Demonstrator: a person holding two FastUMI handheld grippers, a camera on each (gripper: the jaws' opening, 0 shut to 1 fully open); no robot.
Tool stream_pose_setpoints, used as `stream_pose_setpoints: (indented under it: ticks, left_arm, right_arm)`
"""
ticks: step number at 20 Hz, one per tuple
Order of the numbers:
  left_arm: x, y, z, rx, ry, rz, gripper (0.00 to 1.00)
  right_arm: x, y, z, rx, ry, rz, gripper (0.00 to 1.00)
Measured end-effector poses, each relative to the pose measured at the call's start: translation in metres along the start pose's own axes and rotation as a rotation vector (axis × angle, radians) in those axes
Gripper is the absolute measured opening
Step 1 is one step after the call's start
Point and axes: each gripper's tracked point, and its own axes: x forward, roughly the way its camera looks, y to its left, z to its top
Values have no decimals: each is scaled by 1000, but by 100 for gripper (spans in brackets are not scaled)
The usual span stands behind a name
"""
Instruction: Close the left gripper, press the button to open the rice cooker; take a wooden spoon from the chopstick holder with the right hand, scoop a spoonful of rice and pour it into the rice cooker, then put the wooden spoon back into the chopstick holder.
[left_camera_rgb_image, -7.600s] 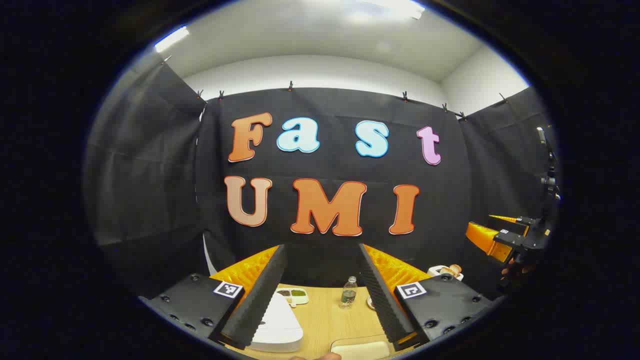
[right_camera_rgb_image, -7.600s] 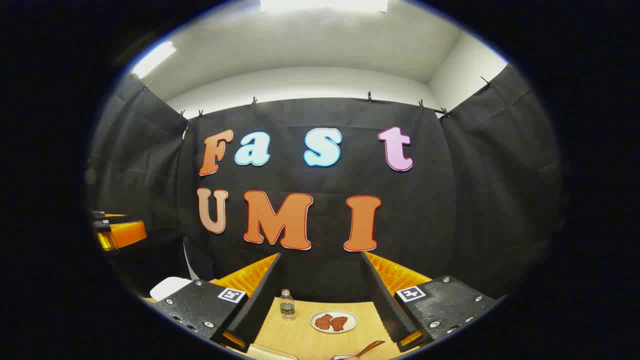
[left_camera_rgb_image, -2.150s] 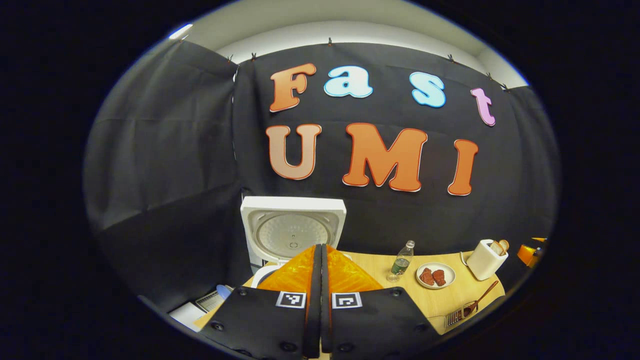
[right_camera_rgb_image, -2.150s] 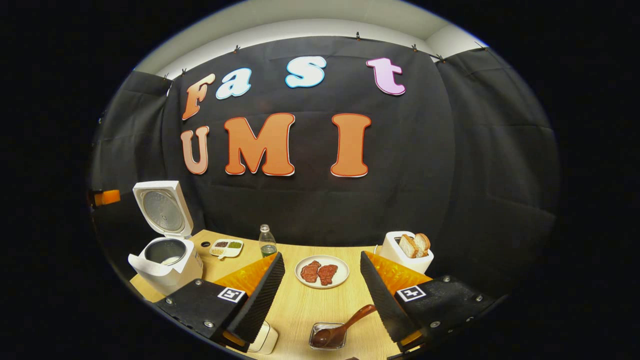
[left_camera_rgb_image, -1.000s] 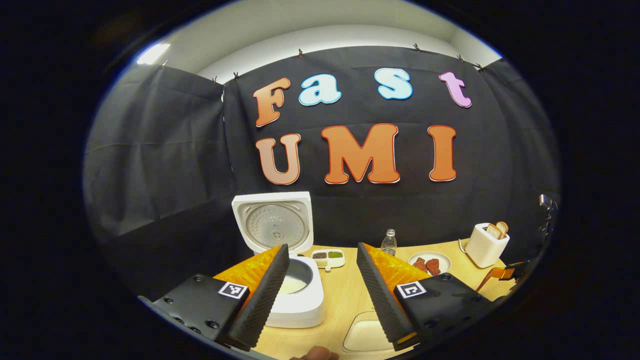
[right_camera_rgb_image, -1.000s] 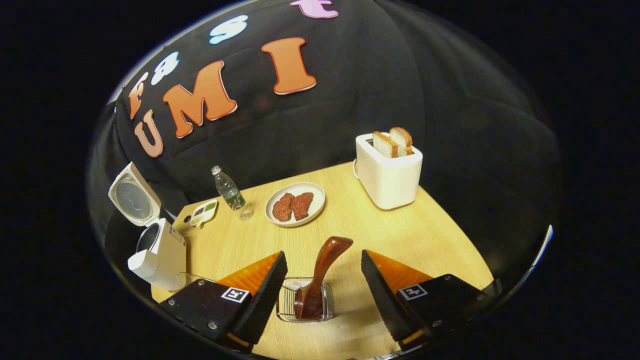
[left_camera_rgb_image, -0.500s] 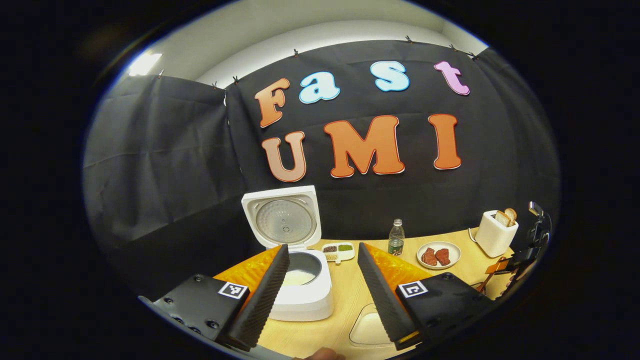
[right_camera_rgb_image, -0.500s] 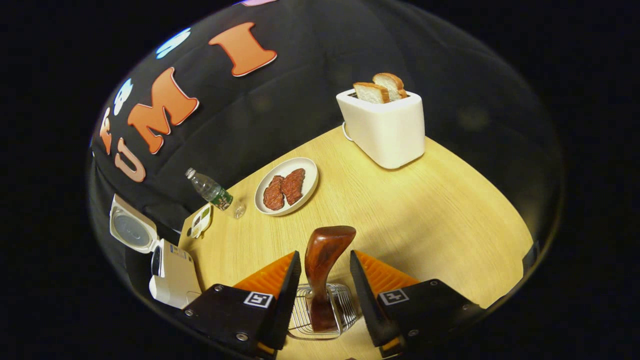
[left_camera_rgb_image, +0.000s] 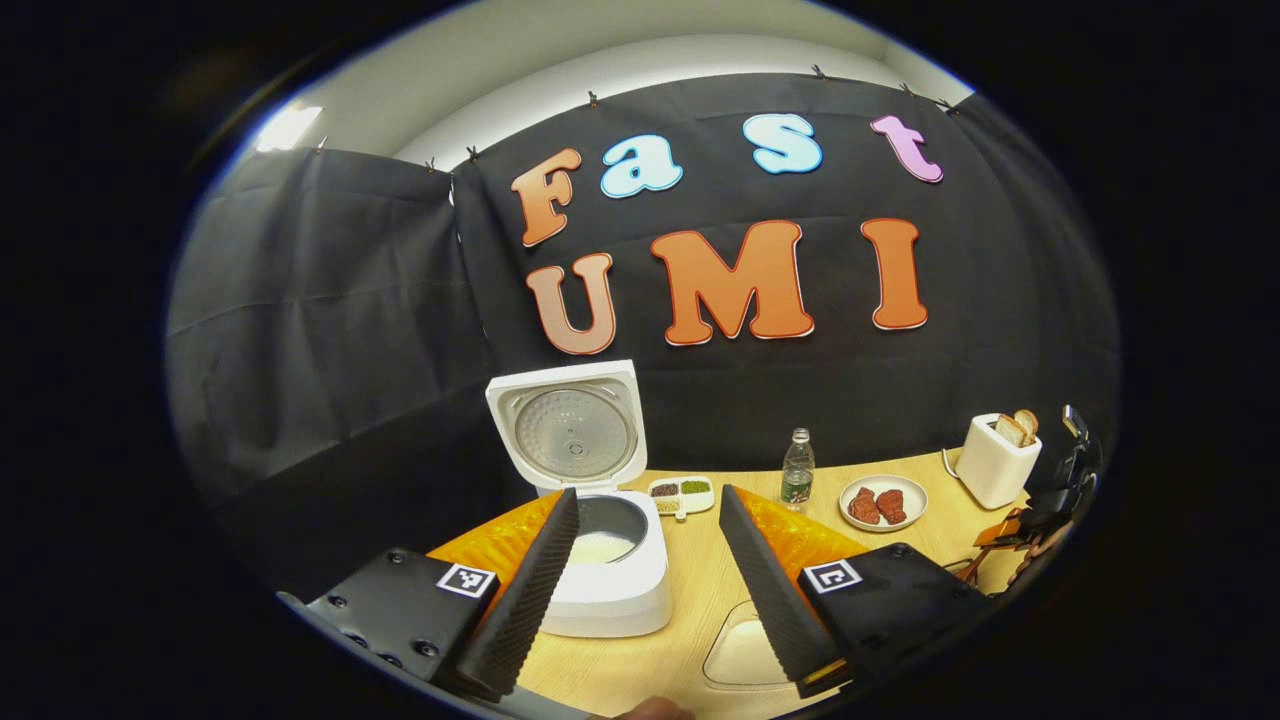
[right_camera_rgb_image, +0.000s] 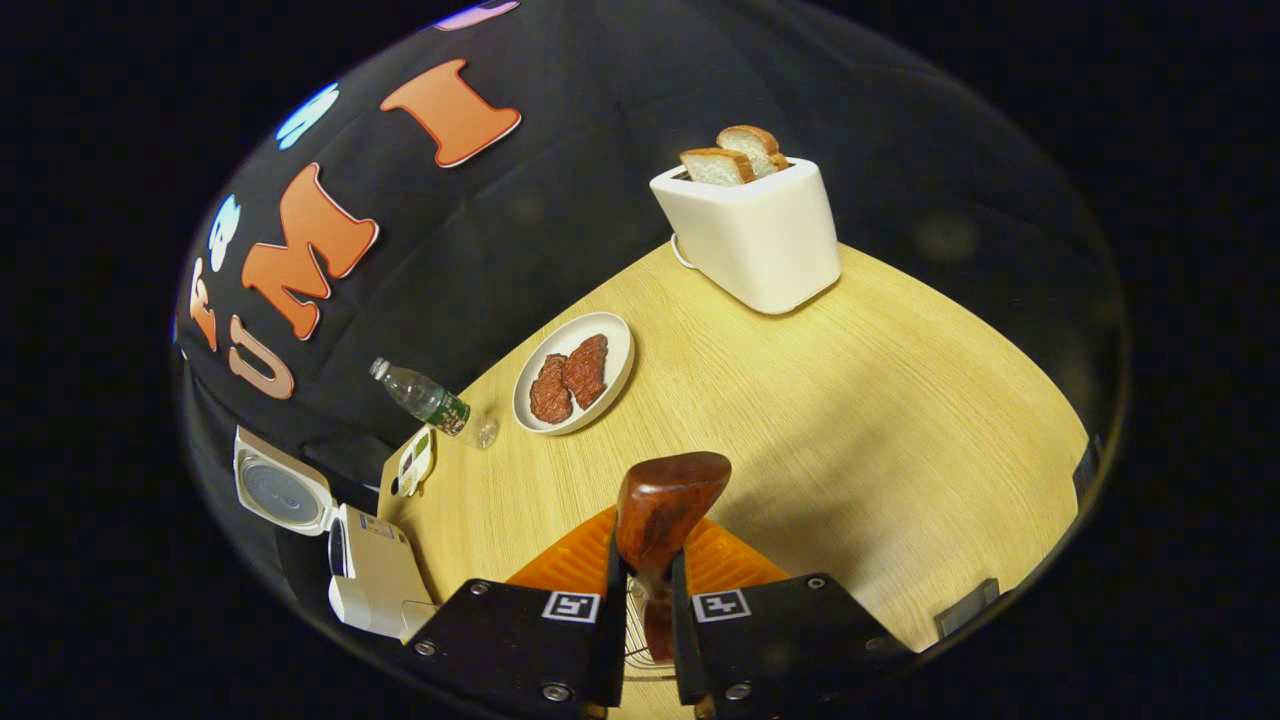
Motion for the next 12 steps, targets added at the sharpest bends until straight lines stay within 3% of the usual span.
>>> stream_pose_setpoints:
  ticks: [1, 2, 6, 12]
  left_arm:
    - [2, 1, 0, 1, -4, -4, 96]
    - [3, 1, 1, 0, -8, -10, 96]
    - [12, 3, 0, -8, -10, -38, 96]
    - [25, 20, 2, -31, -22, -67, 96]
  right_arm:
    - [-5, 0, 1, 8, -17, 2, 14]
    - [-10, 1, 2, 9, -40, 9, 18]
    - [-29, 9, 8, -30, -124, 14, 16]
    - [-69, 54, 41, -139, -287, 86, 15]
